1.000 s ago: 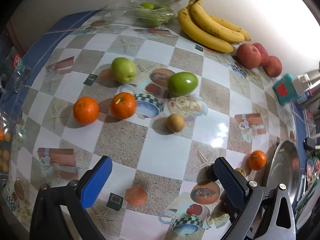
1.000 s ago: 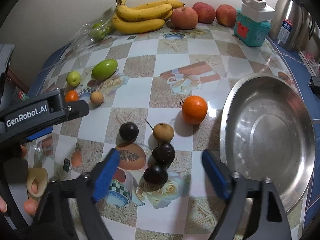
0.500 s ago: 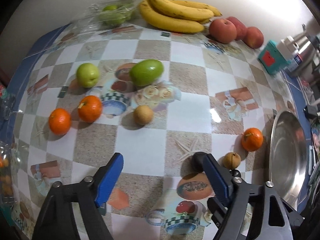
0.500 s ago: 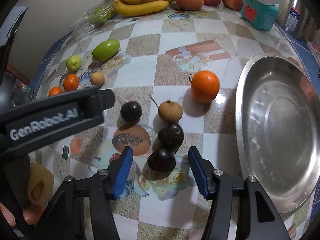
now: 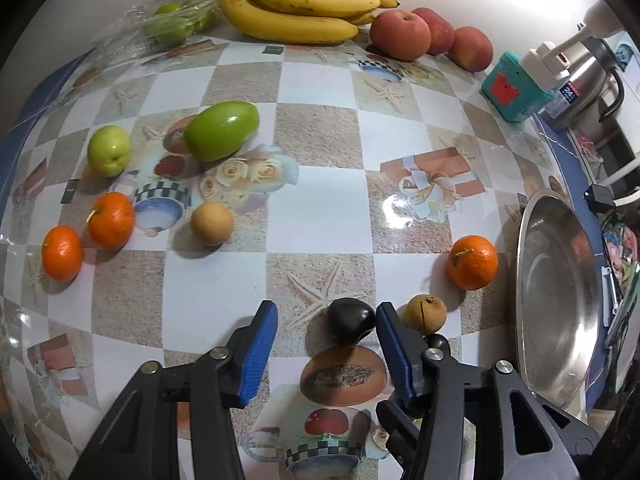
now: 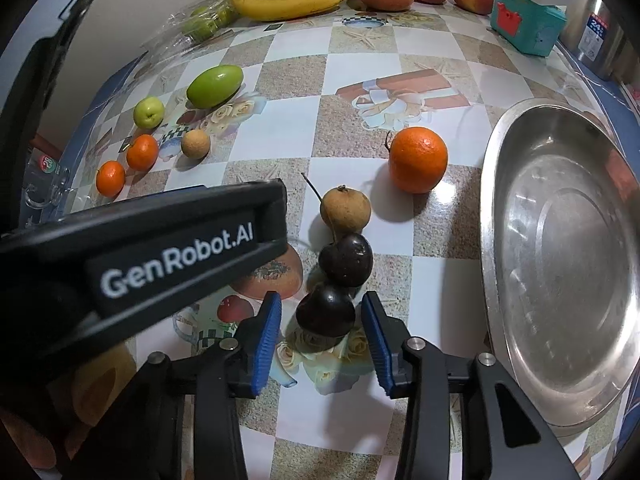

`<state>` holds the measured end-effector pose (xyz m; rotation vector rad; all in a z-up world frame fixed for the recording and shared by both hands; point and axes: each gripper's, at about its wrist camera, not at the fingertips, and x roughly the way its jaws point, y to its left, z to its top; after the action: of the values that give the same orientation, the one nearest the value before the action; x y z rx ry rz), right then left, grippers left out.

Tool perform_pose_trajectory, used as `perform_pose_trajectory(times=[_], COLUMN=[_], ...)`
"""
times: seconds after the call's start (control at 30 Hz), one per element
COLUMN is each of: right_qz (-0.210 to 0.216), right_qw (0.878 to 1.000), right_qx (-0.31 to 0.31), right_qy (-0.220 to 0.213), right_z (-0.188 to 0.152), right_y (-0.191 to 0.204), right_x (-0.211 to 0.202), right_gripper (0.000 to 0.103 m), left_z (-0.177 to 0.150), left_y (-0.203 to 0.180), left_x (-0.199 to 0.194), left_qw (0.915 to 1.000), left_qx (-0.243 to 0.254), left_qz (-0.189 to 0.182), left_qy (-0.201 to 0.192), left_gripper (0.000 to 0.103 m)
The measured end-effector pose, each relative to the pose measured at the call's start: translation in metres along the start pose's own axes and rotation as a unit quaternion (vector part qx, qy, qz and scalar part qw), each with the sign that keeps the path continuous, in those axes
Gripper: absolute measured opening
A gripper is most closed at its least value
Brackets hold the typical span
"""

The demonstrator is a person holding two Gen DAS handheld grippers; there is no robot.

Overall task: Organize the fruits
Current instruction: 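Close the right gripper on a dark plum while the left gripper grasps another dark plum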

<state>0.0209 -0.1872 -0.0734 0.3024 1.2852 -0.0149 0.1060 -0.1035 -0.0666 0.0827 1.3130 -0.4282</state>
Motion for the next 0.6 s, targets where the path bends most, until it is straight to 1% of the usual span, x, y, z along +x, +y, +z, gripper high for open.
perform_pose_trajectory(times=[0.07,0.13,0.3,0.47,0.6], right_qz=[-0.001,0.002,0.010,0.012,0.019], right_qw=[1.000,1.000,1.000,1.000,1.000], right_qx=[0.000,0.003,0.013,0.016,0.017], right_qy=[0.000,-0.001,0.000,0.001,-0.002], right_z=[-0.0003,-0.0004,-0.0027,-0.0034,-0.0035], right_y=[-0.0002,-0.0011,-0.0072,-0.0088,-0.0080], right_x=[-0.0002,-0.0005,-0.0044,-0.0066,-0.0100], right_gripper=[0.041,0.035,0.031,0.031,0.031], left_z=[0.0017,0.0014,0.0011,0.0008,0.0026], left_y=[-0.0014,-0.0021,-0.0042,-0.0058,-0.0008], left_x=[0.0020,0.0021,0.0007,0.0000,-0.0061], left_qw=[1.0000,0.9999,0.9996,0.9995,0.9991], left_qx=[0.003,0.006,0.012,0.016,0.003], left_qz=[-0.004,-0.010,-0.026,-0.028,-0.042], left_qy=[-0.001,-0.002,-0.001,0.000,-0.004], left_gripper=[0.047,0.040,0.026,0.025,0.025])
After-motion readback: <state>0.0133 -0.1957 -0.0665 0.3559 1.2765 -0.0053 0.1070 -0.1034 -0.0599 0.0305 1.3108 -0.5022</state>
